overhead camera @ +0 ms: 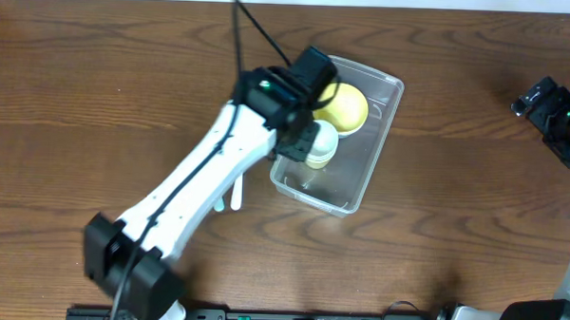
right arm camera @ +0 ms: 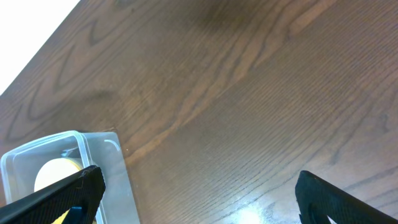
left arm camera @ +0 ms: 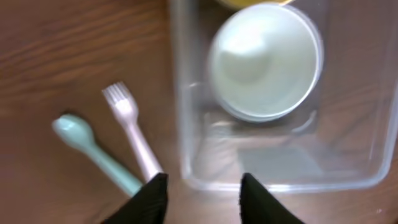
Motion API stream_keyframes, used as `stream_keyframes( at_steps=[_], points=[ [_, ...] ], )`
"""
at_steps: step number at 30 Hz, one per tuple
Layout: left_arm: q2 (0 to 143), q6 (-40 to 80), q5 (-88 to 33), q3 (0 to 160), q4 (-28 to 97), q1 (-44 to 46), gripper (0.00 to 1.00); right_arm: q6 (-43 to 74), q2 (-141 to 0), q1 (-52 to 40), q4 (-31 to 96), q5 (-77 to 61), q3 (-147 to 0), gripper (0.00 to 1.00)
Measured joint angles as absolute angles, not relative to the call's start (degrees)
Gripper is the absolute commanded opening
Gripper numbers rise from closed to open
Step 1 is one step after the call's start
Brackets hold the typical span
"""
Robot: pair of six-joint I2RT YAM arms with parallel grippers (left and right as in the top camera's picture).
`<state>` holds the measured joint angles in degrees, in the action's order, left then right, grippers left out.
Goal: Pack container
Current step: 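Grasp the white cup with the left gripper and stack it on the cups, then grasp the mint-green spoon with the left gripper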
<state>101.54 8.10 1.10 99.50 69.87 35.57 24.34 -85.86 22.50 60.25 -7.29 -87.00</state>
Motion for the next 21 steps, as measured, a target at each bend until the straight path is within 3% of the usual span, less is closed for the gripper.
stream_keyframes(
  at_steps=[7, 14, 21],
  points=[
    [99.55, 11.42, 5.67, 98.7, 73.49, 25.58, 0.43, 24.34, -85.86, 22.5, 60.25, -7.29, -87.0, 0.99],
    [99.66, 14.02, 2.42, 83.42, 63.66, 14.28, 0.45, 24.34, -85.86, 22.5, 60.23, -7.27, -87.0, 0.99],
    [99.96, 14.92, -3.73, 67.46, 50.83, 10.15, 0.55, 24.34, -85.86, 22.5, 60.25, -7.29, -87.0, 0.99]
  ],
)
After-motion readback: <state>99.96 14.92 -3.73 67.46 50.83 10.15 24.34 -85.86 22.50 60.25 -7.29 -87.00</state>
